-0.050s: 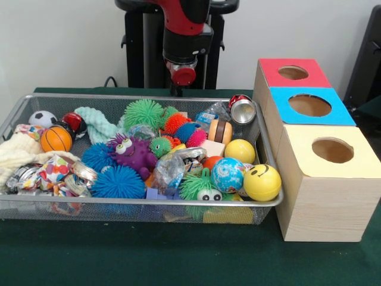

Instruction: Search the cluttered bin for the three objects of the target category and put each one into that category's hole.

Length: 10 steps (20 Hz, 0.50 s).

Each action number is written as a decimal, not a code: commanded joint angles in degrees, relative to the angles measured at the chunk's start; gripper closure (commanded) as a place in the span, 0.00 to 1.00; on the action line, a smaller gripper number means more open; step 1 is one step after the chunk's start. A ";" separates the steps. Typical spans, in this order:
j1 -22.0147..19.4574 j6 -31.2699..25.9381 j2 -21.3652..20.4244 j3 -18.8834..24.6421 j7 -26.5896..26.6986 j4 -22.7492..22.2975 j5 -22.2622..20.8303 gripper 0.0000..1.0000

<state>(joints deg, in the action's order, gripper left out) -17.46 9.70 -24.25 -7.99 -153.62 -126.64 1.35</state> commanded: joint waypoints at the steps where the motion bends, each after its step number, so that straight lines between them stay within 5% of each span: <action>1: 0.19 4.20 1.76 3.06 -5.06 9.55 1.81 0.00; 10: 0.78 -0.82 -1.69 3.60 -4.91 9.60 3.30 0.00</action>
<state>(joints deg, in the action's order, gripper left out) -17.17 9.99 -24.30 -7.98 -153.62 -125.55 1.34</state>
